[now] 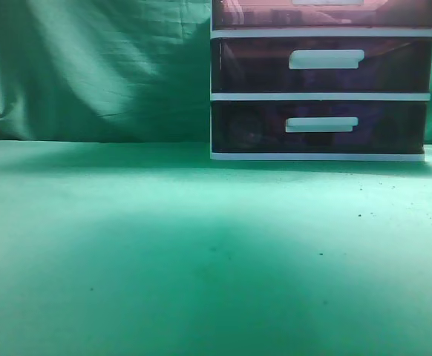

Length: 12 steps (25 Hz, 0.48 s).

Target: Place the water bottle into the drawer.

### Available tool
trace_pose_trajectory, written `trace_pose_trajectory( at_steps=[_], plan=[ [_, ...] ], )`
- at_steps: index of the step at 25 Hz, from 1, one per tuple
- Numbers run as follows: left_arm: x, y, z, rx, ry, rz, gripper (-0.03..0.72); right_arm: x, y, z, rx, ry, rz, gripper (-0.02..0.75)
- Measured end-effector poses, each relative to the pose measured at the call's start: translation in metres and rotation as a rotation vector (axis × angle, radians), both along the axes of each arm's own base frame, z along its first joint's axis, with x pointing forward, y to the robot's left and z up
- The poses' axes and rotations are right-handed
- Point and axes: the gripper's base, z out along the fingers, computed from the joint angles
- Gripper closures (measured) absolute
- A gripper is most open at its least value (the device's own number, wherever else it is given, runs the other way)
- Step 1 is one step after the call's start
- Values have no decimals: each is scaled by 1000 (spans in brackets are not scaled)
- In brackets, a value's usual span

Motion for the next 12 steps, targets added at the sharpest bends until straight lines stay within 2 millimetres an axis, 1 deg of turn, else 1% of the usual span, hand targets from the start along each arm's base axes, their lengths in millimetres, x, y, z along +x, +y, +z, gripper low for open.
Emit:
trace_pose_trajectory(
  at_steps=[1,3,5,9,10,11,12],
  plan=[
    [0,0,0,1,-1,0,688,-7,-4,6,29,13,-37,172],
    [0,0,0,3,-3,0,688,-24,-9,16,54,34,-109,276],
    [0,0,0,1,-4,0,688,-42,-11,20,62,70,-180,384],
    [-2,1,4,-33,-22,0,688,-88,2,29,76,145,-269,621],
    [-4,3,7,-42,-32,-4,688,-101,7,32,74,160,-278,669],
    [-8,6,10,-56,-45,-10,688,-113,10,37,82,170,-284,694],
    [-12,10,14,-66,-69,-18,688,-124,15,39,75,192,-290,738]
  ],
)
